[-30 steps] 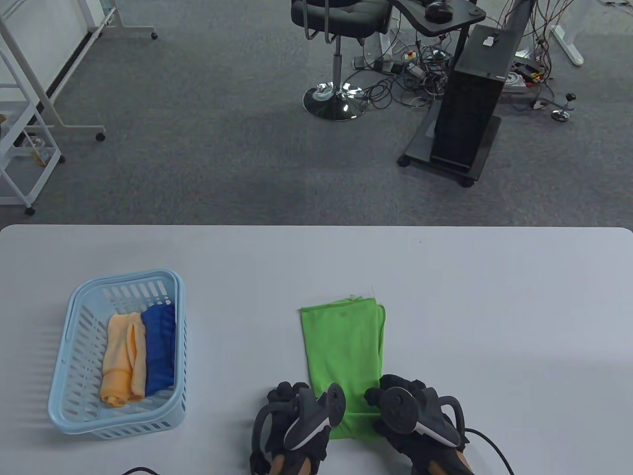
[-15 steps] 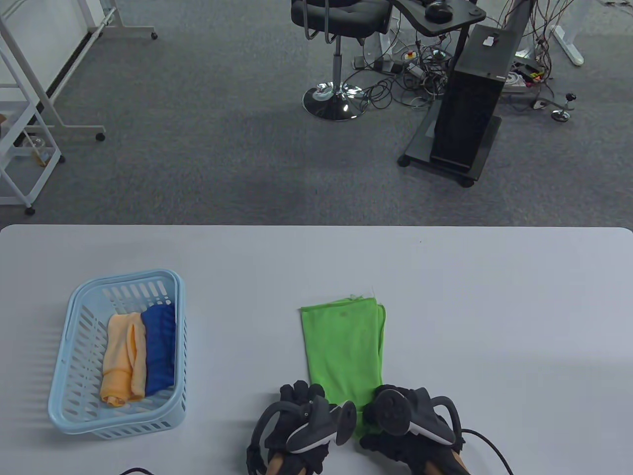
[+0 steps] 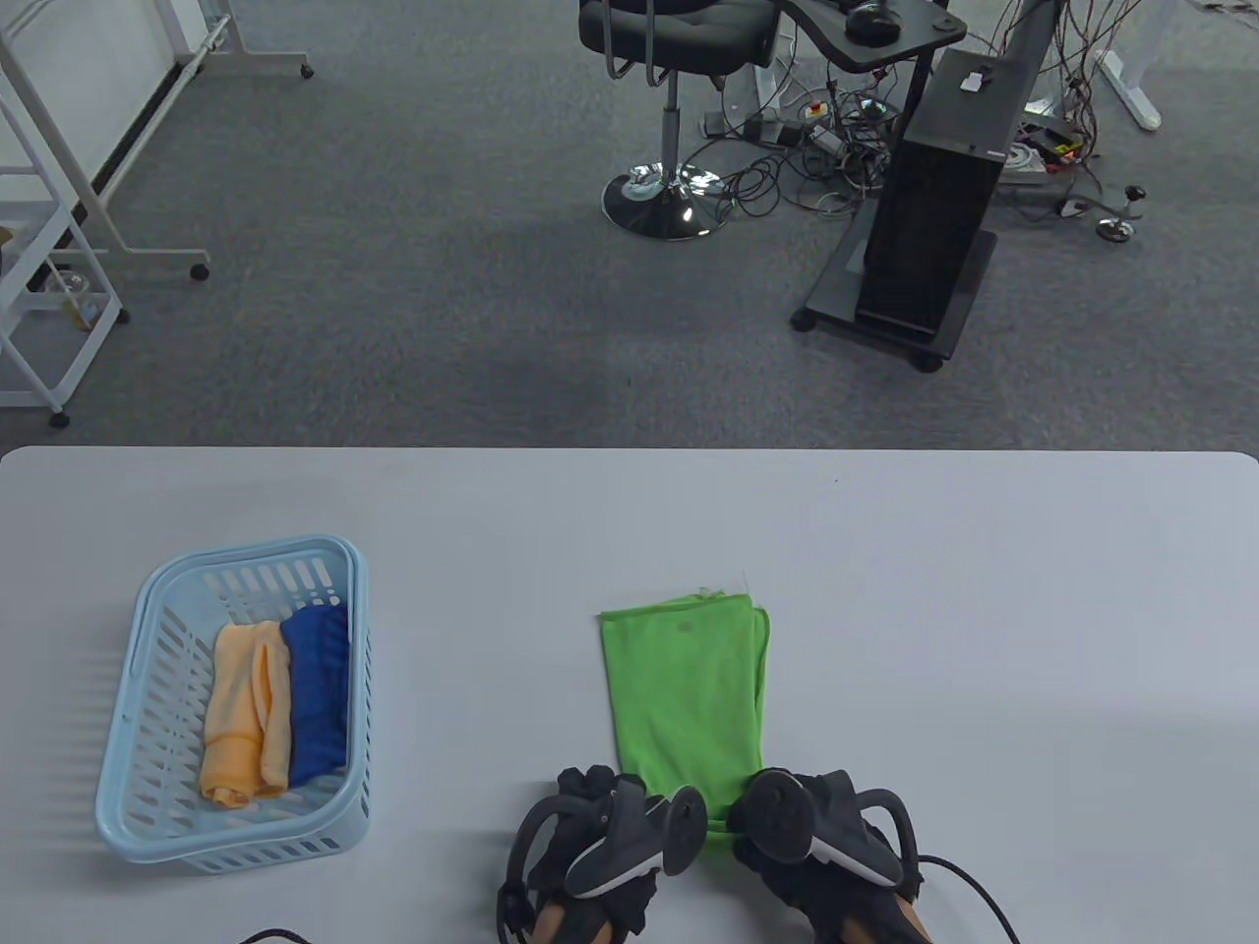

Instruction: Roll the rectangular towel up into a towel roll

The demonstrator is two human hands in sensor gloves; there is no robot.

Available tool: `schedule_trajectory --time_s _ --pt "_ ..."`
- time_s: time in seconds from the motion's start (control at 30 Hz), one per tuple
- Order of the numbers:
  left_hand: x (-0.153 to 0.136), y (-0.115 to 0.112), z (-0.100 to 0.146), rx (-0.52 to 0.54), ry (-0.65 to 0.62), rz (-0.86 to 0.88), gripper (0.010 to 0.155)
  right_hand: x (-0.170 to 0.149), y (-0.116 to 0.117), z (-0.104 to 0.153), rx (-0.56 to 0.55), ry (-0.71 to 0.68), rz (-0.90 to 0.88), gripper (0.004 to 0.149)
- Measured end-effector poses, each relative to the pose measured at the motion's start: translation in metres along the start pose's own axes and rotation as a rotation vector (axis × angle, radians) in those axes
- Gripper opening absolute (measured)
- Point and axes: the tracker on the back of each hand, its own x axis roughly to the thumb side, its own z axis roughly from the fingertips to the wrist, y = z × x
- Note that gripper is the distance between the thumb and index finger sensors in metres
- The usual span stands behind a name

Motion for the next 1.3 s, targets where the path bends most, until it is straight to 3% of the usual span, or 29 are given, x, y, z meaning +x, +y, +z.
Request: schedule_trajectory --time_s 0.27,0.43,0.53,0.67,0.73,0.87,0.97,1.03,1.13,1.3 --pt "0.001 0.003 -0.002 -0.006 0.011 0.017 0.048 -0.004 -0.005 0.001 -0.037 0.014 -0.020 0.049" --pt "0.003 0.004 -0.005 0.000 0.033 0.017 0.047 0.002 -0.005 0.000 -0.081 -0.010 -0.045 0.057" --pt "0.005 0.001 -0.006 -0.003 0.035 0.006 0.060 0.008 -0.003 0.001 -0.165 -0.019 0.031 0.048" --pt "0.014 0.001 -0.006 0.051 -0.005 -0.054 0.043 0.011 -0.003 0.000 -0.175 -0.002 0.079 0.045" --pt "0.016 0.001 -0.006 0.038 0.002 -0.068 0.045 0.009 -0.004 0.001 -0.186 0.007 0.096 0.044" --pt "0.013 0.005 -0.001 0.029 -0.016 -0.054 0.050 0.005 -0.005 0.001 -0.125 0.008 0.076 0.049" --pt "0.014 0.000 -0.004 -0.040 -0.021 -0.041 0.072 0.005 0.000 0.000 -0.015 0.026 0.062 0.071" --pt "0.017 -0.005 -0.008 -0.064 -0.005 -0.099 0.075 0.007 0.005 -0.001 0.031 0.035 0.124 0.079" --pt "0.020 -0.003 -0.010 0.003 -0.004 -0.119 0.064 0.009 0.005 -0.002 0.006 0.058 0.145 0.069" --pt "0.009 0.001 -0.005 -0.023 0.014 -0.018 0.057 0.001 0.001 0.000 -0.014 0.023 0.043 0.057"
